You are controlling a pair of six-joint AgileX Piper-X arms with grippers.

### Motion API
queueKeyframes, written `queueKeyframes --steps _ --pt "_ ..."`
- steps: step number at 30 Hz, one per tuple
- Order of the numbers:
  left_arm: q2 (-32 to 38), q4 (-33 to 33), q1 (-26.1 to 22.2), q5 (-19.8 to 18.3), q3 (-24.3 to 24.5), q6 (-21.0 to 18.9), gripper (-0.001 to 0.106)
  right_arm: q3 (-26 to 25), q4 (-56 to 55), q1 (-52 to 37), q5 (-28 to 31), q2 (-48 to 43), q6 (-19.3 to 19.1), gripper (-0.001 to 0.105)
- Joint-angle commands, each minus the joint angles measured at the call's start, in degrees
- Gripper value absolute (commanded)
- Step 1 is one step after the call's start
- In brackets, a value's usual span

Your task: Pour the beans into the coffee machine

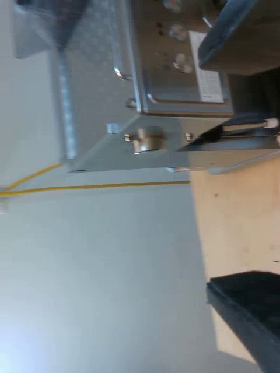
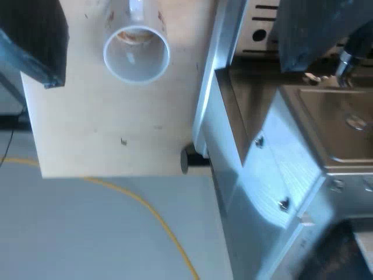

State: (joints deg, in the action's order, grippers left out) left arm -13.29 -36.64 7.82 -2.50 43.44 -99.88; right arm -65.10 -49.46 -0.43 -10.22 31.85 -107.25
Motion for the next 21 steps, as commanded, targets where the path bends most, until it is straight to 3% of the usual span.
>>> queueKeyframes --steps 1,7,13,16,21 --pt "3.04 0.46 -0.03 0.95 0.43 -0.06 0.071 -0.63 0.24 -0.26 -0.77 -2.94 -1.00 0.077" --pt "9.30 -3.37 -0.03 0.95 0.43 -0.06 0.071 -0.63 -0.98 -0.26 -0.77 -7.94 -1.00 0.077" --pt "16.26 -11.15 -0.03 0.95 0.43 1.04 0.071 -0.63 -1.40 -0.26 0.40 -13.70 -0.89 0.077" --pt "16.10 -15.03 -0.03 1.00 1.86 2.52 0.071 -0.63 -1.85 -0.26 0.59 -16.31 -0.45 0.077" --pt "16.11 -15.74 -0.03 0.61 2.33 2.52 0.071 -0.63 -3.48 -0.26 1.25 -19.94 -0.45 0.077"
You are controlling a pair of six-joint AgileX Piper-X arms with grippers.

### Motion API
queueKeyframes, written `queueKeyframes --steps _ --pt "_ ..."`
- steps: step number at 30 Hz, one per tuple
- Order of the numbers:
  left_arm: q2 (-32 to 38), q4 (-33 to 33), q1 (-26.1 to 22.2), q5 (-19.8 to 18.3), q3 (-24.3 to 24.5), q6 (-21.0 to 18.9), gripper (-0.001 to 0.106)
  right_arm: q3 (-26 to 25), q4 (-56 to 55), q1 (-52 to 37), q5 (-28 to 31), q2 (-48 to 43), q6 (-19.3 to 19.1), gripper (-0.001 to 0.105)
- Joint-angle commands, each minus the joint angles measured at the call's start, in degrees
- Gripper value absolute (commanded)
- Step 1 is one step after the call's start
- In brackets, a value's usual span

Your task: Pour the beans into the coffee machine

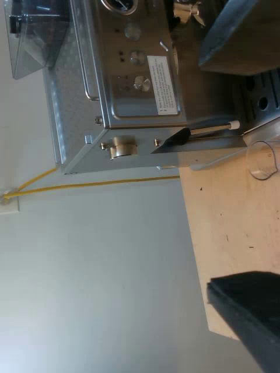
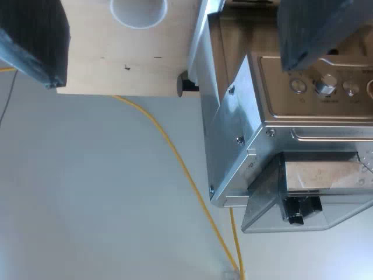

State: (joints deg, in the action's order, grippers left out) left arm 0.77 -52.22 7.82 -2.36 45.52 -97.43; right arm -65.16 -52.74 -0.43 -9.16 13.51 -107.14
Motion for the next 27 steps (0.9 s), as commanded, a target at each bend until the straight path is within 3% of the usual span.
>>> queueKeyframes --steps 1,8,17,27 --pt "2.05 -0.20 -0.03 0.49 0.39 0.07 0.071 -0.57 -0.44 -0.26 0.18 -2.56 -0.56 0.077" --pt "2.05 -0.19 -0.03 0.49 0.38 0.07 0.071 1.63 -0.44 -0.26 1.05 -7.62 -0.05 0.077" --pt "2.05 -0.19 -0.03 0.04 0.38 -0.04 0.071 9.64 -0.20 -0.26 1.58 -16.46 1.99 0.077" --pt "2.05 -2.04 -0.03 -0.08 -0.01 -0.04 0.071 15.75 -1.67 -0.26 1.59 -16.67 3.52 0.077"
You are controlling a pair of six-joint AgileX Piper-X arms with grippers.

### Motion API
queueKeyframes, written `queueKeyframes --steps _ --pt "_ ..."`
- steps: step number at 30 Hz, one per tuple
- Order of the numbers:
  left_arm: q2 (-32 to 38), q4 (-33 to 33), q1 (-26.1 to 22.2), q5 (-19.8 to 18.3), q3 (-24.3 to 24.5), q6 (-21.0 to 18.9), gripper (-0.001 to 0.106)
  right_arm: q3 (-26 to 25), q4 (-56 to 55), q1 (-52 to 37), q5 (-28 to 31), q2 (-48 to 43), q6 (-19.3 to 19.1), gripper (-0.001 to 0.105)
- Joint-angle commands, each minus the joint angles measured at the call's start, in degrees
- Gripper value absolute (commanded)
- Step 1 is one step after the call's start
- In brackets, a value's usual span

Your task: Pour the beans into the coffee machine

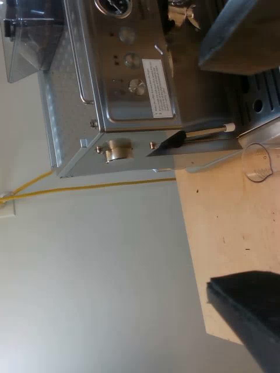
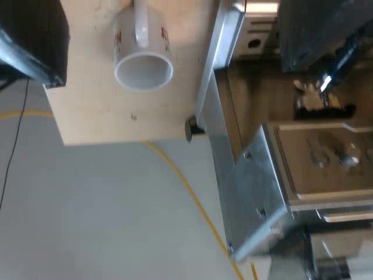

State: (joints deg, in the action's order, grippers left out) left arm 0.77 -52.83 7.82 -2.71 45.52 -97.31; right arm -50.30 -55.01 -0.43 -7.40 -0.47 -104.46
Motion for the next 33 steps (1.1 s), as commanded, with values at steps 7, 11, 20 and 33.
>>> queueKeyframes --steps 7,11,20,33 --pt "2.05 -5.65 -0.03 0.27 -2.20 -0.16 0.071 6.18 0.82 -0.26 -0.39 -2.69 0.89 0.077" --pt "2.05 -5.64 -0.03 0.27 -4.74 -0.16 0.071 9.43 0.82 -0.26 -0.55 -2.69 1.04 0.077" --pt "2.05 -5.64 -0.03 0.27 -11.03 -0.60 0.071 14.13 0.82 -0.26 -0.55 -2.60 1.04 0.077" --pt "1.94 -5.64 -0.03 0.27 -15.26 -0.59 0.071 18.91 0.16 -0.26 -0.81 -2.60 1.04 0.077"
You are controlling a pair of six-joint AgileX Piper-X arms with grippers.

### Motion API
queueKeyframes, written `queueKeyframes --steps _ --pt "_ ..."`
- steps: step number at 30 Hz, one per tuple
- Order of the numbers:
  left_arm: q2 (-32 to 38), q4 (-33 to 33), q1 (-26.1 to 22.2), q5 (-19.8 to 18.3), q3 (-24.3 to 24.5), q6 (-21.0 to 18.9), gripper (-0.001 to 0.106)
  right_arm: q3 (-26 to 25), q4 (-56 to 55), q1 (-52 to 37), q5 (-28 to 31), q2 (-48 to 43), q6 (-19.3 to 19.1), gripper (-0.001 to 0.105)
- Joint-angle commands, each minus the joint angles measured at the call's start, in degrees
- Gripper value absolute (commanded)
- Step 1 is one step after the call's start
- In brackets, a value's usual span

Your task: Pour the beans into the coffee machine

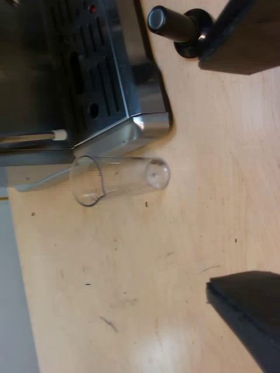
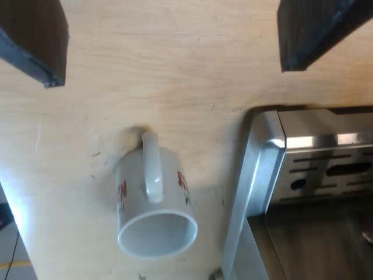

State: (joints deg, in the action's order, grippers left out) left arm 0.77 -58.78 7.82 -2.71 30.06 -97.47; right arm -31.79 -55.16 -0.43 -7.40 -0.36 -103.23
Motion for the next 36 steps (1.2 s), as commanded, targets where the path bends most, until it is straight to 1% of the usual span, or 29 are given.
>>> queueKeyframes --steps 1,6,14,17,20,36 --pt "1.94 0.31 -0.03 0.27 0.21 -0.43 0.071 0.79 0.15 -0.26 -1.38 -2.70 -0.19 0.077" --pt "1.94 0.31 -0.03 0.27 0.21 -0.43 0.071 1.85 -0.58 -0.26 -3.61 -2.70 -0.19 0.077" --pt "1.94 0.18 -0.03 0.27 -0.31 -0.43 0.071 2.27 -2.27 -0.26 -3.61 -2.60 -0.19 0.077" --pt "1.94 1.48 -0.03 0.27 -1.23 -0.43 0.071 2.27 -2.69 -0.26 -3.61 -2.60 -0.19 0.077" --pt "1.94 1.69 -0.03 0.27 -1.24 -1.22 0.071 2.27 -2.69 -0.26 -3.61 -2.60 -0.19 0.077" --pt "1.94 1.69 -0.03 0.27 -1.24 -1.21 0.071 2.27 -2.57 -0.26 -3.61 -2.60 0.19 0.077"
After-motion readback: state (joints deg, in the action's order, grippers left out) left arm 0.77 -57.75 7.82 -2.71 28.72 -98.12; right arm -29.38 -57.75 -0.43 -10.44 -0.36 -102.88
